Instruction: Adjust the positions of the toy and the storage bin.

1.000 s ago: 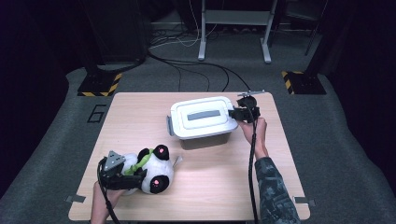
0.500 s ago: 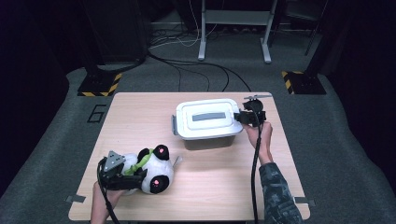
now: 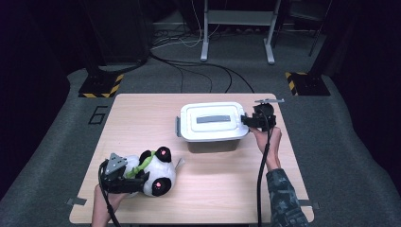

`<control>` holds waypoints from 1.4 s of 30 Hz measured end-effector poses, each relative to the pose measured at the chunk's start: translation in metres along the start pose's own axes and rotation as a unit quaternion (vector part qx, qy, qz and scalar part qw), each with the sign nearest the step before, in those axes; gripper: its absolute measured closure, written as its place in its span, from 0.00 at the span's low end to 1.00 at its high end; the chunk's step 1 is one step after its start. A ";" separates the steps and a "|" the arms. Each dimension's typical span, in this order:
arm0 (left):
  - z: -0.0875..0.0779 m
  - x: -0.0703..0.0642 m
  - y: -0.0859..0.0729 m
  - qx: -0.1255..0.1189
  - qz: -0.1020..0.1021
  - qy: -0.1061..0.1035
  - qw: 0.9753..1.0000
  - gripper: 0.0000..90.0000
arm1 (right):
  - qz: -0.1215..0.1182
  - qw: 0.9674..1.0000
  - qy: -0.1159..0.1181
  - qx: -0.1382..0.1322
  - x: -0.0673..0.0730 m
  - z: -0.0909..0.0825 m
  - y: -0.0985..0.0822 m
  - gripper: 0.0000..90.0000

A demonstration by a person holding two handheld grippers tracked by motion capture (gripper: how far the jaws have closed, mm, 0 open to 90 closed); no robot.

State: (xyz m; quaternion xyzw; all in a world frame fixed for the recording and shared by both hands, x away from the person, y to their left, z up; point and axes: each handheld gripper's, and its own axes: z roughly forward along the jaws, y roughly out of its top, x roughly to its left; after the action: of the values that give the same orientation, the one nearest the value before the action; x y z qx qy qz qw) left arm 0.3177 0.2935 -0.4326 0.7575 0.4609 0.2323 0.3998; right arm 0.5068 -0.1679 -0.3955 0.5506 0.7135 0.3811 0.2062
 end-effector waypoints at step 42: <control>0.002 -0.003 -0.003 0.003 0.003 -0.010 1.000 0.00 | 0.056 0.998 0.024 0.024 -0.022 -0.006 -0.035 0.86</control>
State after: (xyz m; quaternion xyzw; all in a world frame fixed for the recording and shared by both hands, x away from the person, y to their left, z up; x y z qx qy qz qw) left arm 0.3162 0.2909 -0.4359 0.7625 0.4552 0.2240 0.4015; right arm 0.4873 -0.1946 -0.4210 0.5854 0.6953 0.3875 0.1541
